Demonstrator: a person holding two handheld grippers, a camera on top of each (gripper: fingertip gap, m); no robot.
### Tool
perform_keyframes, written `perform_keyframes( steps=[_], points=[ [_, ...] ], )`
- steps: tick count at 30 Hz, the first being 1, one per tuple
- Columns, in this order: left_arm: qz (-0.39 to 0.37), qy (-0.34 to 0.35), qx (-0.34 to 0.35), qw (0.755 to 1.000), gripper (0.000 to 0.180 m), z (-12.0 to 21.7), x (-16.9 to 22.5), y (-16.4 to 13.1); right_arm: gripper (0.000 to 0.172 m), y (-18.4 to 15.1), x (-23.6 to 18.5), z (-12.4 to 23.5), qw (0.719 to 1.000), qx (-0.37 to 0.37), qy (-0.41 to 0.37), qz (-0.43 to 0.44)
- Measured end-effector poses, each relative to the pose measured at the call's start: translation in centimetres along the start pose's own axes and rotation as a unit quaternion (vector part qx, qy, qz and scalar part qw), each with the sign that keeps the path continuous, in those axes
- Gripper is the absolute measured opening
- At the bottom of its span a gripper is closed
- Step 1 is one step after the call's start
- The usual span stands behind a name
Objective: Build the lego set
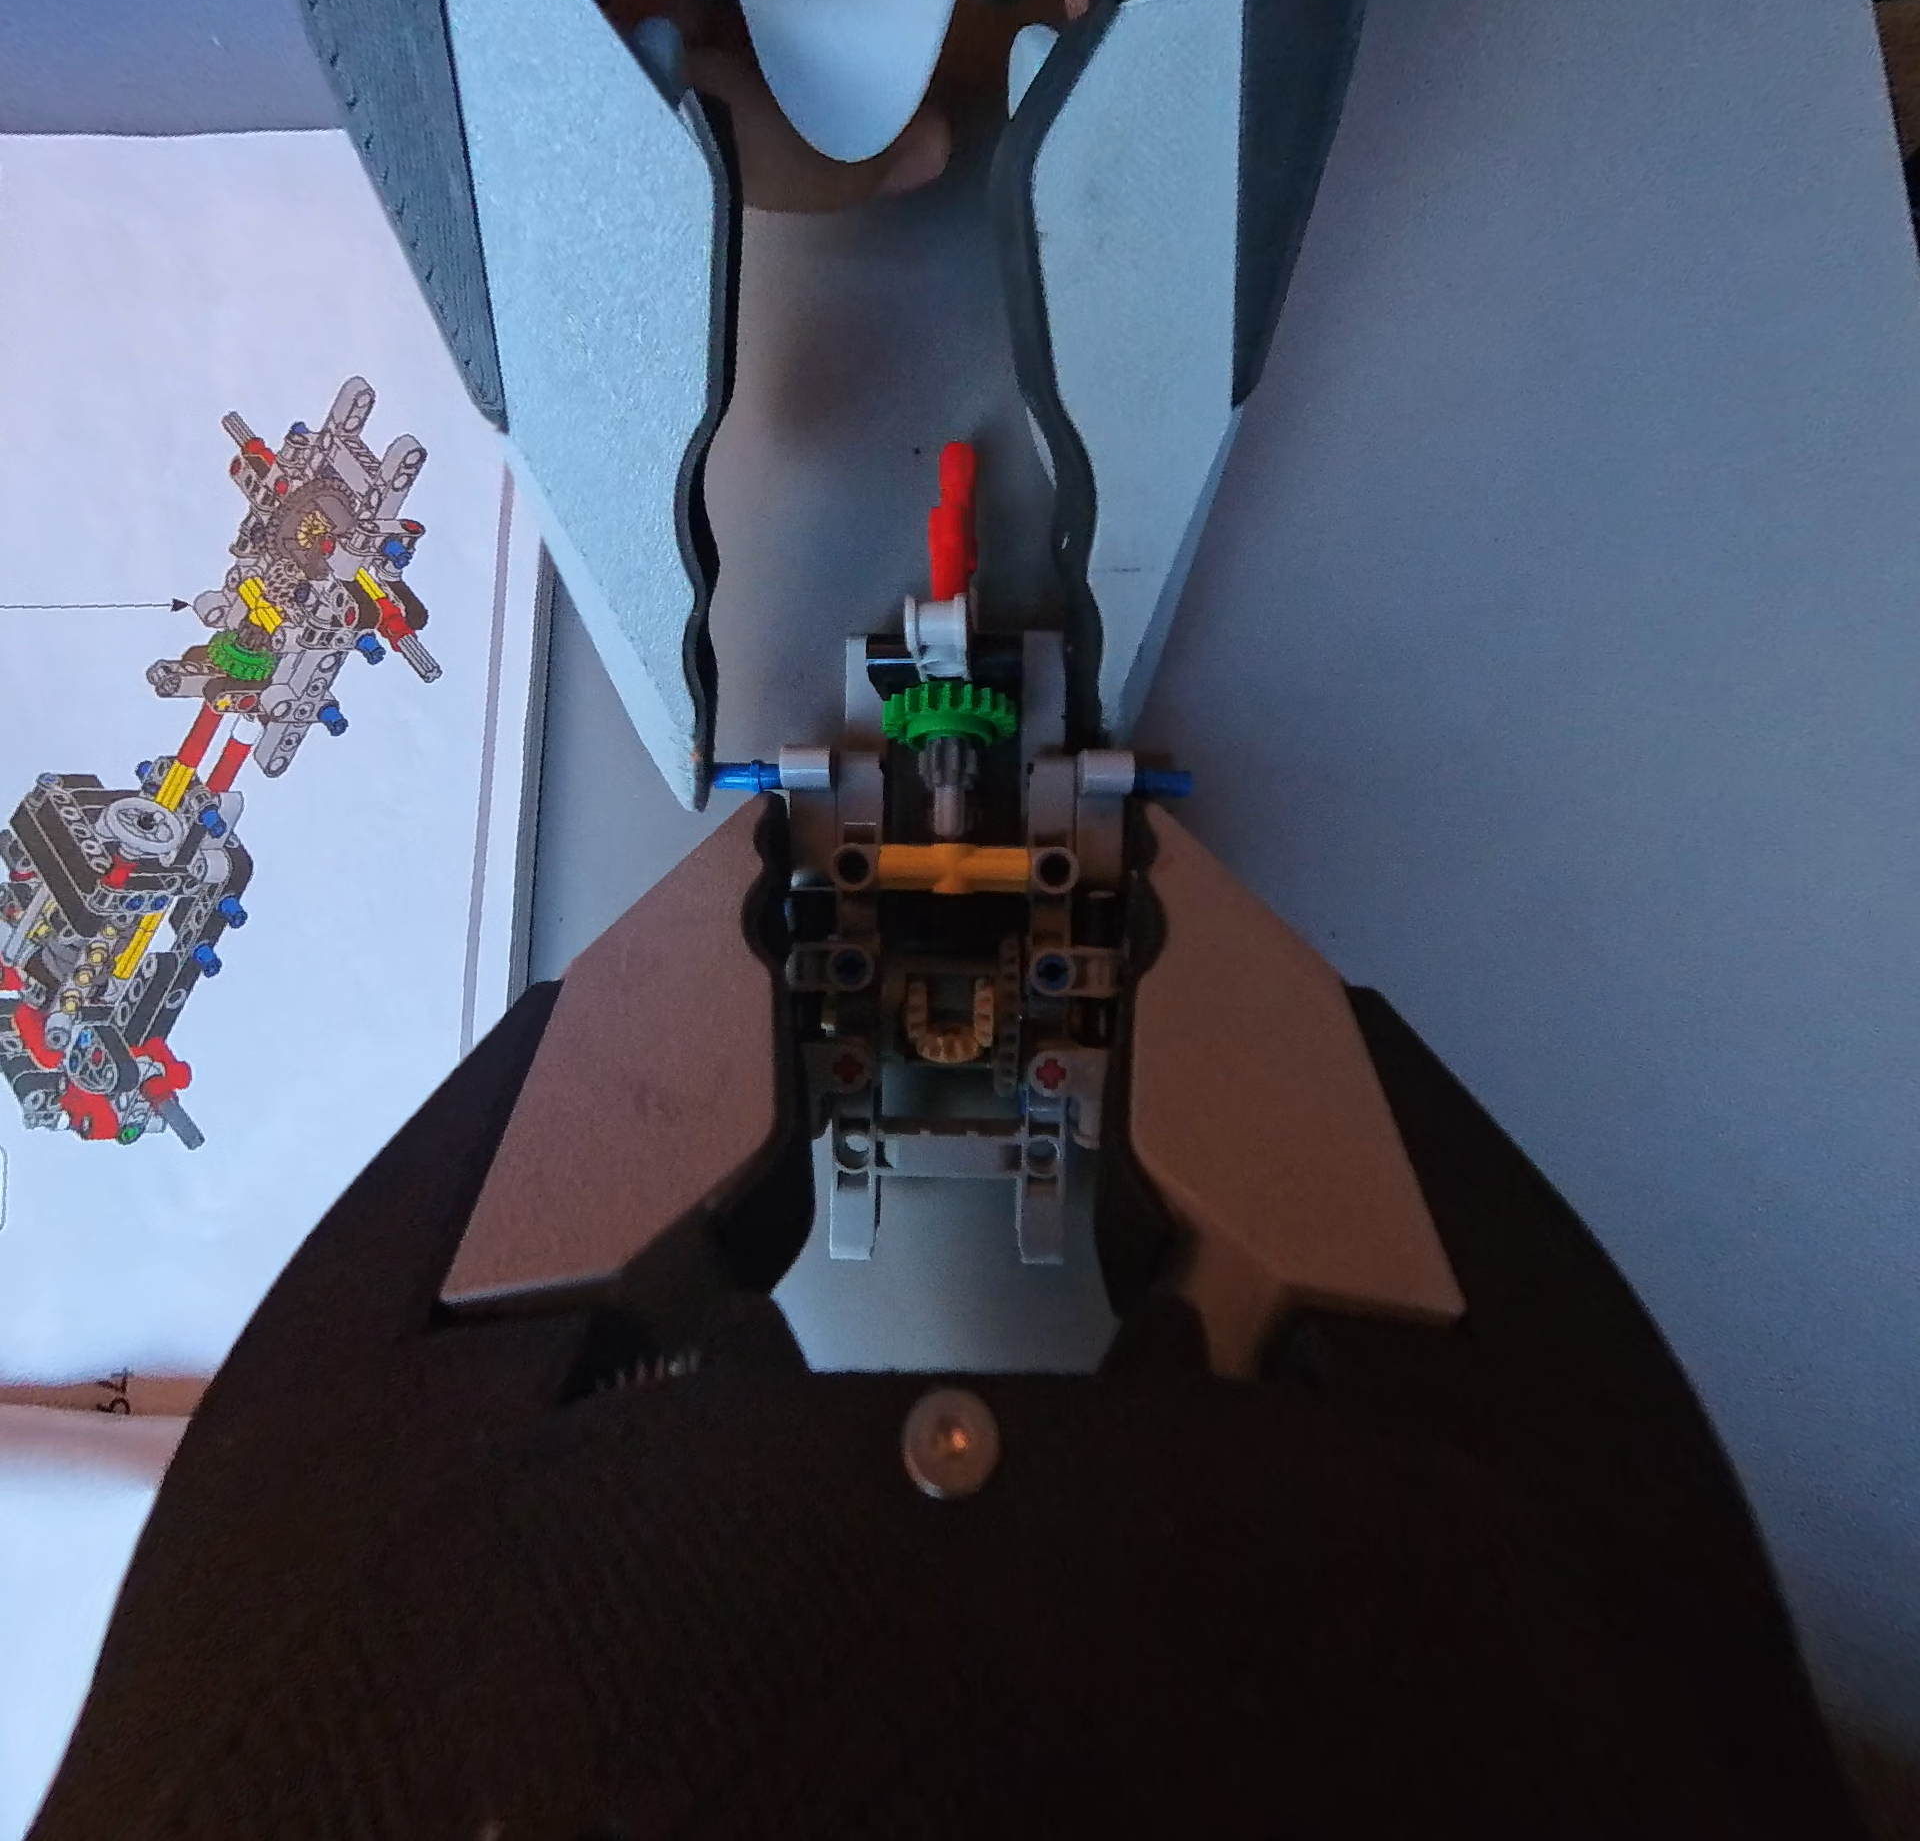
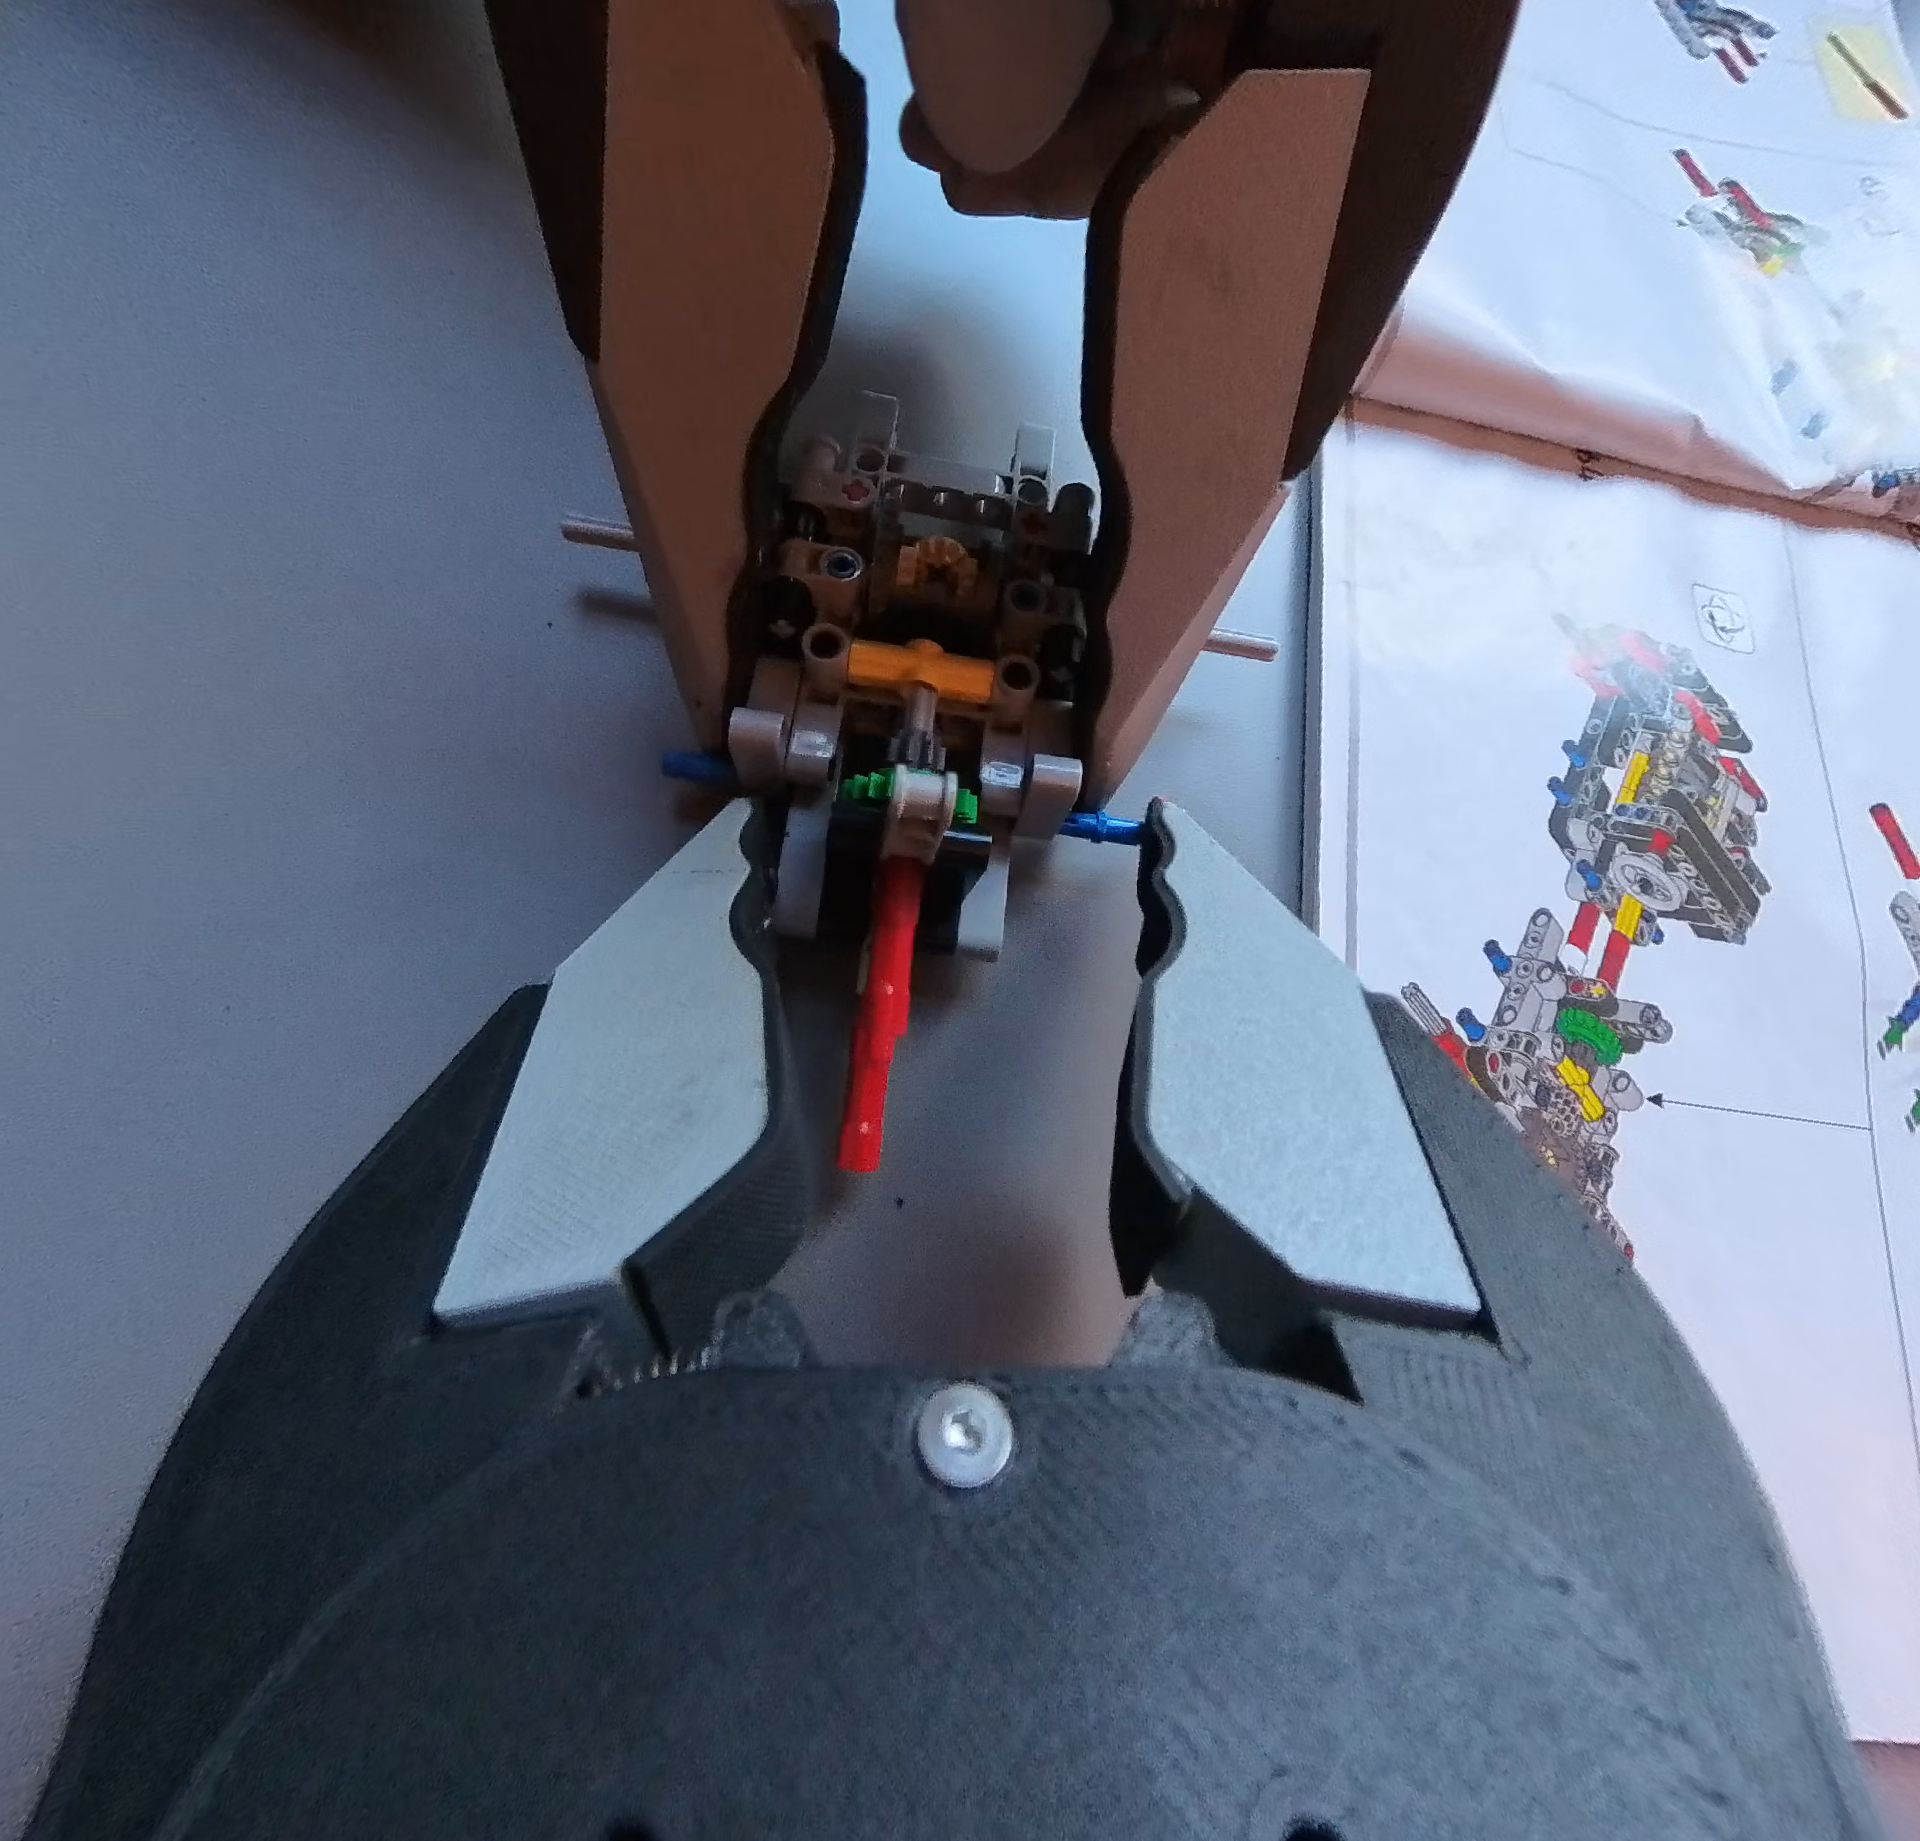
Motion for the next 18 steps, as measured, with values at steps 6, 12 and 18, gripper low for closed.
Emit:
perform_keyframes(
  steps=[6,12,18],
  points=[
    [-0.004,-0.004,0.0,1.0,0.061,0.01,0.01,-0.01,0.068,0.01,-0.08,-0.05,1.0,0.003,0.002,-0.001],
    [-0.003,-0.004,0.0,1.0,0.061,-0.02,0.09,0.07,0.069,0.12,-0.06,-0.06,1.0,-0.003,0.009,0.004],
    [-0.01,0.004,-0.01,1.0,0.07,-0.03,0.55,0.17,0.069,0.08,-0.11,-0.02,1.0,0.0,0.006,0.006]
  ],
)
Point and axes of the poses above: each gripper's, where its closed fingertips meet, z back along the fingers, y out of its top, x = y × z across the jaws, the point moved 9 cm from there along z, back along the fingers, and after that the axes turned 4 degrees about -x, right-handed, at the moved point
